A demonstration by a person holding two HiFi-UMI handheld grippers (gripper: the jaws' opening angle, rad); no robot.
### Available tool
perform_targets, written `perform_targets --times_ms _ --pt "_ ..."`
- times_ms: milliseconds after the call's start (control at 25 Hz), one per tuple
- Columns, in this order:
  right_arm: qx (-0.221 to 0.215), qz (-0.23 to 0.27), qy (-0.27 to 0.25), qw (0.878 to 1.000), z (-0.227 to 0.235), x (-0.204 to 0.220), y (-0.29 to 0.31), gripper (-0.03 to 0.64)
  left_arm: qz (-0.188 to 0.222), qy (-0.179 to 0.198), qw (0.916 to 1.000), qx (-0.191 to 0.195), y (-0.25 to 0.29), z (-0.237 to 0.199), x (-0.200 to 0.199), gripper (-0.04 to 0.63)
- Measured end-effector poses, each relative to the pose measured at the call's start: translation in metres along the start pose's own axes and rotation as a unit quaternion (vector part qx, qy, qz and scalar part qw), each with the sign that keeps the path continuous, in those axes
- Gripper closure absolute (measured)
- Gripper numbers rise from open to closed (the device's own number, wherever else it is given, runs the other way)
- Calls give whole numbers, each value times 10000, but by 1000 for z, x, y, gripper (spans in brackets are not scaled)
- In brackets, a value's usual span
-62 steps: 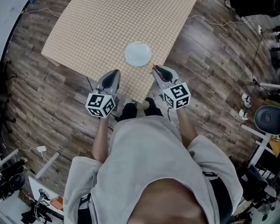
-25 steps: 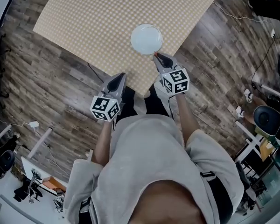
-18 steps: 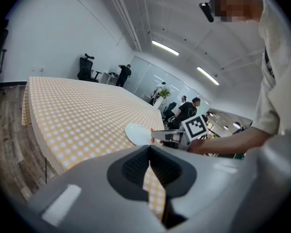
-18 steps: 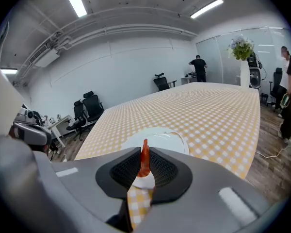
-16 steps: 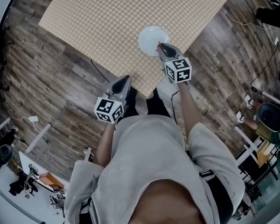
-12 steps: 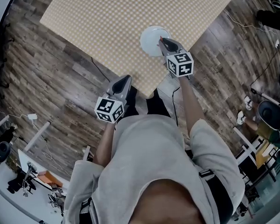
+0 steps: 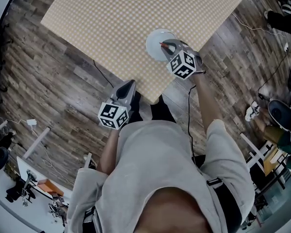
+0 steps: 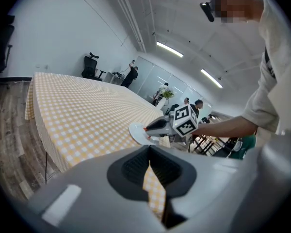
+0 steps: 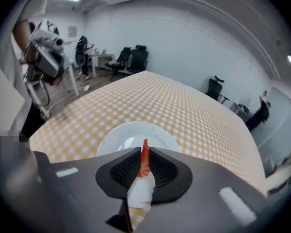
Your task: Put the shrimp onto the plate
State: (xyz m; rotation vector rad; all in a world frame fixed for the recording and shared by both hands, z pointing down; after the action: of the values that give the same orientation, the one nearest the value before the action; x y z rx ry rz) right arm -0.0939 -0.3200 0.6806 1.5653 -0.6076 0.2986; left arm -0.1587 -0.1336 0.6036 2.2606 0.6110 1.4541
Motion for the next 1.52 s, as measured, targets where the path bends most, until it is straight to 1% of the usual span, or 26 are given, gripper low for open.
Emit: perform_targets --times_ms 80,160,200,280,440,600,880,1000,1080,1360,1480,1520 --pt "-148 -470 -845 9952 -6 0 4 563 -11 -3 10000 14 1 1 1 586" --pt "-322 -822 -1471 9852 -9 1 8 562 -26 -6 10000 21 2 3 2 586" --pt "-422 -928 -1657 9809 -9 1 9 561 -27 -10 10000 19 1 3 2 586" --pt "-602 -1019 -1795 9766 -6 -2 11 561 -22 -25 10000 -1 1 2 2 586" --pt "-838 -990 -1625 9782 -2 -6 14 561 -13 -60 10000 -42 0 -2 2 586" --pt "-946 -941 -1472 9801 -2 -6 18 559 -29 -53 10000 -67 -1 -5 6 586" --pt "-966 -837 -1186 9847 1 -4 23 551 -21 -114 9999 -79 3 -8 4 586" --pt "-973 -786 -1100 9860 2 -7 25 525 -45 -140 9998 -102 3 -13 5 586" --pt "-1000 -793 -1081 9859 2 -8 26 520 -57 -154 9998 -106 3 -16 6 586" --pt "-994 -716 -1017 9872 0 -13 23 543 -42 -130 9999 -48 4 -15 5 586" --pt "-890 -621 -976 9893 -1 -19 19 556 -6 -102 9999 -26 4 -15 2 586" --pt "-838 -607 -972 9899 0 -20 17 571 5 -90 10000 -16 4 -15 1 586"
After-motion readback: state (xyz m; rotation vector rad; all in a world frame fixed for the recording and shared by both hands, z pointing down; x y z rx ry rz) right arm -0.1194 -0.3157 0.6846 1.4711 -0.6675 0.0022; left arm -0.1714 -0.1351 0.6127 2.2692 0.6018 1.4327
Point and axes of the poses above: the fingertips, and each gripper's own axes: y forward along the fingers, z to its right, x out of its underside, the point moved 1 cm from there along -y, backward along the fingers, and after that the axes turned 11 degrees about -x, right-handed, at the moved point
